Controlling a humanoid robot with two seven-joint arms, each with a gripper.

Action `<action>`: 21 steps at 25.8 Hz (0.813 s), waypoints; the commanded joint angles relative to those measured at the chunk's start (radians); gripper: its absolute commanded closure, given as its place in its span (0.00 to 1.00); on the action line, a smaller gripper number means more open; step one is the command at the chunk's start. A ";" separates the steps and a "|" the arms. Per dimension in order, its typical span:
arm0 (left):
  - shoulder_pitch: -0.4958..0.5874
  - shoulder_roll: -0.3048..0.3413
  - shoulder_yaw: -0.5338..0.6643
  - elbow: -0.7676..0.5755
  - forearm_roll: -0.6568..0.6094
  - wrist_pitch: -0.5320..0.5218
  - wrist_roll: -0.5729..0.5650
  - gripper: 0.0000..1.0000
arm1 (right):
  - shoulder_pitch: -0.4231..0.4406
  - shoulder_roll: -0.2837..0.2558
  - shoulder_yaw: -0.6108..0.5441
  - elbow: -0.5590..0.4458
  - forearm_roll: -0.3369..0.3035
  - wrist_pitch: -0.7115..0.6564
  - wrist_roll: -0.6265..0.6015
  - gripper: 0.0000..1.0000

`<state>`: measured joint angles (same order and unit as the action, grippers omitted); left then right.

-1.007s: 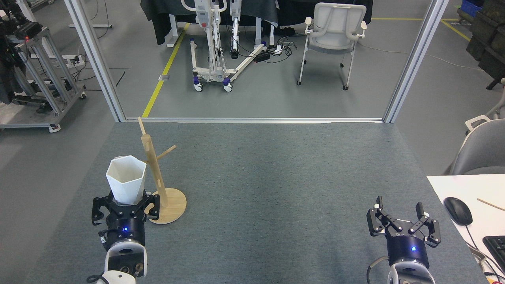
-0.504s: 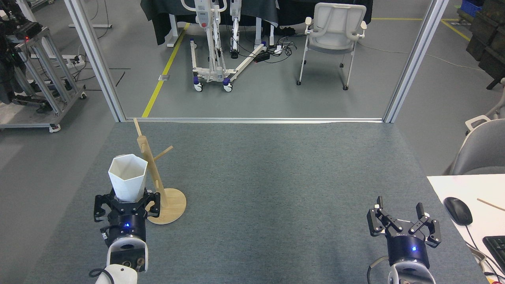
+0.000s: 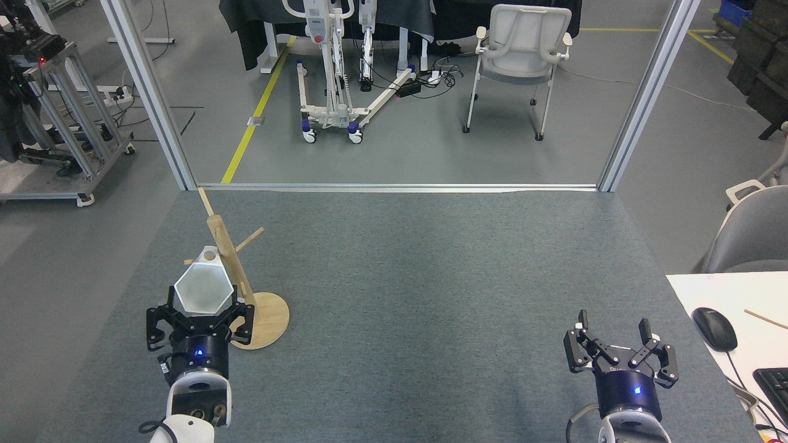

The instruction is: Hang cup on storage rack

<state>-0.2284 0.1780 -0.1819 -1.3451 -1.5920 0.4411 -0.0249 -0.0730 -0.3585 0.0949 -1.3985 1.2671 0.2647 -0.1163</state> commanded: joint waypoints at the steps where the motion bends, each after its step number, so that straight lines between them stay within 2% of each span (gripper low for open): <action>1: 0.003 0.000 -0.001 -0.006 0.001 -0.001 0.000 0.01 | -0.002 0.003 0.002 0.003 -0.002 0.001 0.000 0.01; 10: 0.040 -0.009 0.001 -0.019 0.000 0.013 0.010 0.01 | -0.027 0.003 0.000 0.001 -0.005 0.013 -0.002 0.01; 14: 0.095 -0.009 0.010 -0.124 0.001 0.087 0.020 0.01 | -0.067 0.006 -0.003 0.009 -0.025 0.016 -0.003 0.01; 18: 0.176 -0.006 0.010 -0.284 0.001 0.183 0.079 0.01 | -0.033 0.016 0.006 -0.004 -0.025 0.016 -0.037 0.01; 21: 0.192 -0.005 0.006 -0.359 0.003 0.145 0.085 0.01 | -0.028 0.004 0.039 -0.002 -0.029 0.025 -0.036 0.00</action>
<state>-0.0621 0.1717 -0.1728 -1.6263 -1.5905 0.5970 0.0472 -0.1082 -0.3472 0.1109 -1.3998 1.2421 0.2823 -0.1458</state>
